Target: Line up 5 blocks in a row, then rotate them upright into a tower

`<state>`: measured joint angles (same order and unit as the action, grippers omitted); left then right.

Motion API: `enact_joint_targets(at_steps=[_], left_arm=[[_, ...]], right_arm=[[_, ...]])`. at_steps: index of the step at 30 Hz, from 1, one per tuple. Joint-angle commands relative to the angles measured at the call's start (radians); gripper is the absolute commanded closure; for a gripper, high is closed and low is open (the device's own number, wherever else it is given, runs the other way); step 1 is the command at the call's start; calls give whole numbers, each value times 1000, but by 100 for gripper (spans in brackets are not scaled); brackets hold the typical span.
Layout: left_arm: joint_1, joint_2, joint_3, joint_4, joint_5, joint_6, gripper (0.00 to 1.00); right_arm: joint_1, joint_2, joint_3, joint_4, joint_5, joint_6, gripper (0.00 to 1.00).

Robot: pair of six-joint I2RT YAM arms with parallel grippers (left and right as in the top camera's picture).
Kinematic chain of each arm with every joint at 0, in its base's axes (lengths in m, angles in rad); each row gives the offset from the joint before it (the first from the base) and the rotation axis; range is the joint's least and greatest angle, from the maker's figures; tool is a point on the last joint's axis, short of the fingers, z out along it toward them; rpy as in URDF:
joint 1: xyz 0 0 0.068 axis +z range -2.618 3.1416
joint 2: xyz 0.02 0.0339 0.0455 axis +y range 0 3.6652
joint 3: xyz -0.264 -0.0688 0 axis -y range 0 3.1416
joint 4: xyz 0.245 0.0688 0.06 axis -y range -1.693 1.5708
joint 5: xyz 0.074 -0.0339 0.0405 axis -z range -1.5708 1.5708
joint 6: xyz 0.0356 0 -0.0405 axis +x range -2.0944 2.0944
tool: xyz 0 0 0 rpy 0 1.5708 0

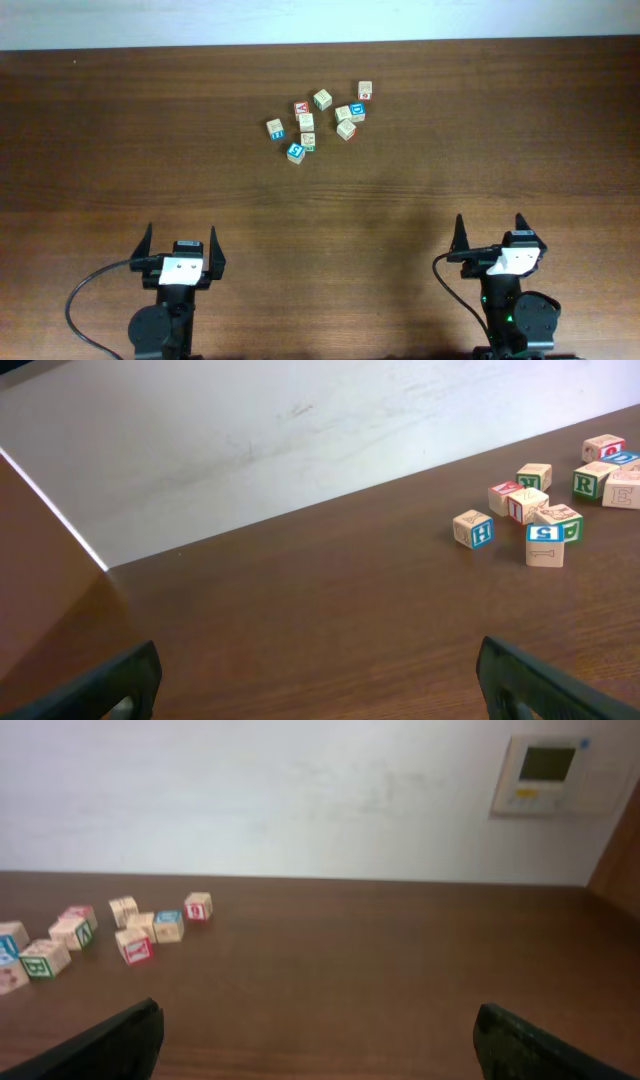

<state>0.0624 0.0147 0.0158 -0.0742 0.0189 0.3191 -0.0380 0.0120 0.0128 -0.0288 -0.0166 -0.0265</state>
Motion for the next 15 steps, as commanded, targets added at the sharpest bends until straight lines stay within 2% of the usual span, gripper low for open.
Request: enact_joint_targets(at_steps=[1,7,15], left_arm=[[6,-10,-6,5,11,11,1],[6,-10,-6,66,209,11,1],[6,-2,14,62,230,11,1]], right_arm=[[-8,-8,-7,16,-54,0,2],[-8,-8,-1,19,-150,0,2],[-8,2,85,26,-172,0,2]])
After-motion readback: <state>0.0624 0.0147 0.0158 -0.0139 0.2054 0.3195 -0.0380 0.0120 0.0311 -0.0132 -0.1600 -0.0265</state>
